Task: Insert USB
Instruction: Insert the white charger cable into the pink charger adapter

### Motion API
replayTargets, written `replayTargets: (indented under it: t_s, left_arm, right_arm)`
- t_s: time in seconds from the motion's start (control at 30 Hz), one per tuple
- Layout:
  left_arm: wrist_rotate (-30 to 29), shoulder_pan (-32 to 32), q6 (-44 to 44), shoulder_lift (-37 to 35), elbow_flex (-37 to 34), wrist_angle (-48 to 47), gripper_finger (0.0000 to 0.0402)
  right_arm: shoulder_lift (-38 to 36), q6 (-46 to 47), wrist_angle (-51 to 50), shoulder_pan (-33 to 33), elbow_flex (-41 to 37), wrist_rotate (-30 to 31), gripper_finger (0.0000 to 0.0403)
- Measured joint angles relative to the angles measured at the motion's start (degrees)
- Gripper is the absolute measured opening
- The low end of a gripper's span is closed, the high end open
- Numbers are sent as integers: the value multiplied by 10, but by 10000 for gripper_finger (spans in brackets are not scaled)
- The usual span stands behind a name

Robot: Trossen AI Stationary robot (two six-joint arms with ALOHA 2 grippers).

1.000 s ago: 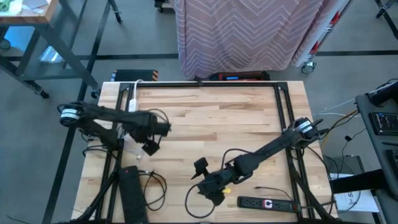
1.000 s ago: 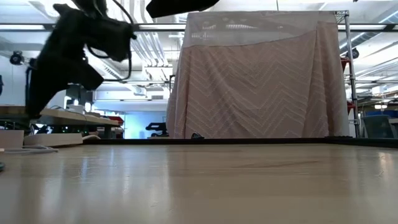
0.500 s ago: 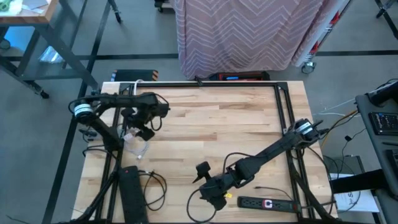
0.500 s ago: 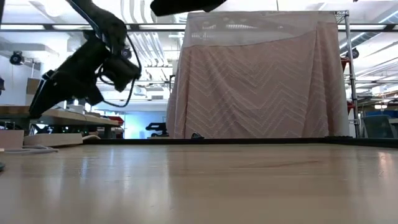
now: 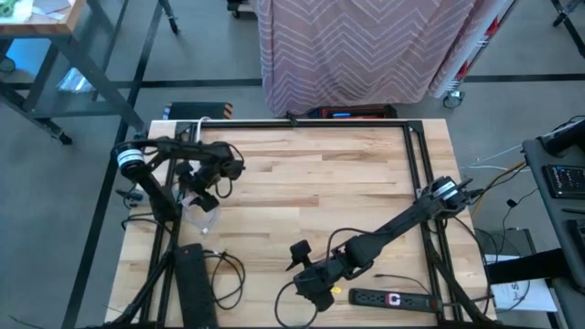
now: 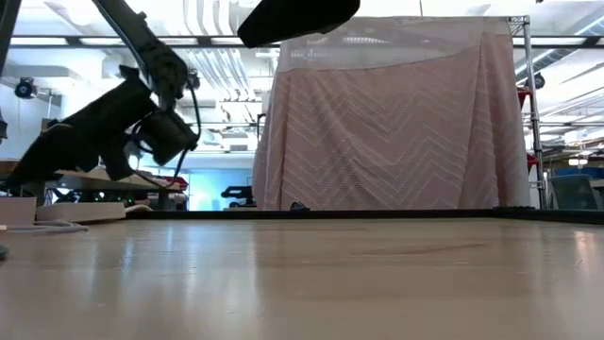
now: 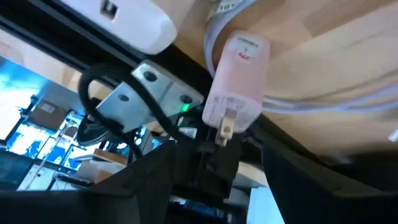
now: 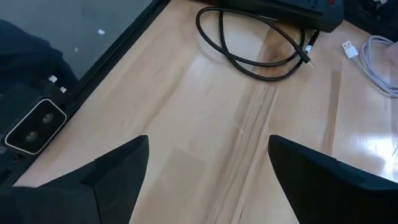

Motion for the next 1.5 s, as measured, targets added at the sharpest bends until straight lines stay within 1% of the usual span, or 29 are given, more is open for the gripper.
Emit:
replayTargets:
  t_s: [0.07, 0.2, 0.3, 0.43, 0.57, 0.7, 0.9, 1.03, 1.17, 1.23, 1.33, 1.4, 1.5]
  left_arm:
    - [2, 0, -2, 1, -13, 19, 229]
    - [11, -6, -4, 5, -6, 29, 226]
    - [23, -8, 4, 9, 0, 38, 214]
    - [23, -15, 20, 24, -2, 48, 193]
    - [20, -34, 23, 41, -4, 51, 176]
    - [20, -58, 23, 55, -4, 53, 167]
    - [38, -96, 26, 65, 0, 90, 156]
    - [48, -128, 18, 65, 19, 129, 141]
    - [48, -159, 26, 65, 55, 120, 129]
    - [45, -168, 44, 65, 71, 83, 130]
    - [5, -177, 90, 65, 85, 27, 143]
    - [-21, -180, 128, 64, 84, 2, 159]
    - [-29, -180, 177, 64, 72, -4, 189]
  right_arm:
    - [0, 0, 0, 0, 0, 0, 320]
    - [0, 0, 1, 0, 0, 0, 318]
    - [0, 0, 1, 0, 0, 0, 321]
    - [0, 5, 1, 0, 0, 0, 322]
    - [0, 5, 0, 0, 0, 0, 317]
    - [0, 5, 0, 0, 0, 0, 312]
    - [0, 5, 0, 0, 0, 0, 311]
    - [0, 5, 0, 0, 0, 0, 311]
    - [0, 3, 0, -1, 0, 0, 311]
    - [0, 2, 0, -2, 0, 0, 311]
    - [0, 2, 0, -2, 0, 0, 311]
    - [0, 5, 0, -2, 0, 1, 311]
    - [0, 11, 0, -2, 0, 1, 311]
